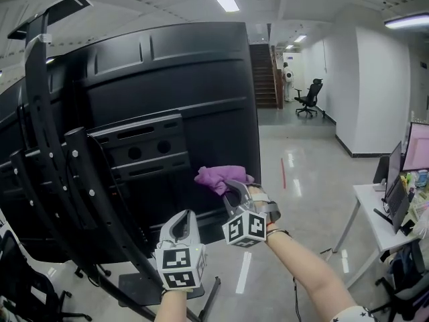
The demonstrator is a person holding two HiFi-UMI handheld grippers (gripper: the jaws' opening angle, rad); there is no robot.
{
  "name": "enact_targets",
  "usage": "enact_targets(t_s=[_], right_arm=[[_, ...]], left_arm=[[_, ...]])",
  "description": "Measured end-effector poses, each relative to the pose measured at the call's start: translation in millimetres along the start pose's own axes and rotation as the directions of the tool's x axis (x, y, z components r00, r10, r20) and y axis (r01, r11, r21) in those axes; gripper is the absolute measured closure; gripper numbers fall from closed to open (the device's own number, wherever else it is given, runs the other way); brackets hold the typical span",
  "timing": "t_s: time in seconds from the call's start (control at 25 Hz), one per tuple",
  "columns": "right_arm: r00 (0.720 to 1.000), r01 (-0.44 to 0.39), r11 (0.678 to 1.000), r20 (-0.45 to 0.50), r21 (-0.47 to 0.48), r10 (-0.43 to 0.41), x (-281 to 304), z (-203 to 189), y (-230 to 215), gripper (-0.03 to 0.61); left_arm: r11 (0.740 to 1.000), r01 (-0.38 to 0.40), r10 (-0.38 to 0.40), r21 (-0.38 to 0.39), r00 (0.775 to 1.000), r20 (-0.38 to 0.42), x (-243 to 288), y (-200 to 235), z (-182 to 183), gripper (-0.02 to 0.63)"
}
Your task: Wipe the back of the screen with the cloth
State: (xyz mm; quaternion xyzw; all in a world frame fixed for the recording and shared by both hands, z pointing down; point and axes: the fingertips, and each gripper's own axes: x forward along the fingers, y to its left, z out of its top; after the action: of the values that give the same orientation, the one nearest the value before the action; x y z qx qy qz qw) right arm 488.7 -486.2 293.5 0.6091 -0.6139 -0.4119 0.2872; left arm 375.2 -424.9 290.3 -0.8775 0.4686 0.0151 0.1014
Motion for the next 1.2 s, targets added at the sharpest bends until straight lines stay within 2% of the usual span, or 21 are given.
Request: enact_targets(t_s=[0.28, 0.56, 0.64, 0.76, 0.84, 0.96, 1.08, 1.2], right_arm=[[0.984, -0.156, 0.988, -0.090, 0.005, 0.156, -24, -50, 90, 0.528], [0.982, -0.156, 0.988, -0.107, 0.014, 0.157, -27, -56, 97, 0.528], [0.986, -0.137, 0.988, -0.087, 0.066, 0.143, -31, -50, 93, 0.528], [0.994, -0.101, 0.970, -0.008, 0.221, 0.105, -53, -27, 85, 0.528], [0.995, -0.100, 0.941, 0.045, 0.322, 0.090, -70, -6, 86, 0.528], [0.988, -0.149, 0.869, 0.111, 0.473, 0.109, -95, 25, 105, 0.528], [0.972, -0.234, 0.762, 0.162, 0.604, 0.170, -119, 57, 140, 0.528], [0.955, -0.296, 0.649, 0.207, 0.701, 0.213, -142, 92, 176, 0.528]], left_arm=[[0.999, 0.020, -0.022, -0.029, 0.996, -0.088, -11, -3, -54, 0.606], [0.997, 0.008, -0.017, -0.080, 0.993, -0.114, -19, 2, -70, 0.606], [0.996, 0.011, -0.020, -0.087, 0.994, -0.104, -26, 2, -68, 0.606], [0.996, 0.036, -0.043, -0.079, 0.996, -0.077, -44, -3, -65, 0.606], [0.995, 0.056, -0.061, -0.077, 0.996, -0.062, -61, -4, -65, 0.606], [0.996, 0.039, -0.044, -0.078, 0.997, -0.060, -96, 7, -72, 0.606], [0.993, -0.055, 0.046, -0.103, 0.995, -0.087, -145, 35, -87, 0.606], [0.976, -0.162, 0.143, -0.148, 0.981, -0.130, -199, 75, -111, 0.606]])
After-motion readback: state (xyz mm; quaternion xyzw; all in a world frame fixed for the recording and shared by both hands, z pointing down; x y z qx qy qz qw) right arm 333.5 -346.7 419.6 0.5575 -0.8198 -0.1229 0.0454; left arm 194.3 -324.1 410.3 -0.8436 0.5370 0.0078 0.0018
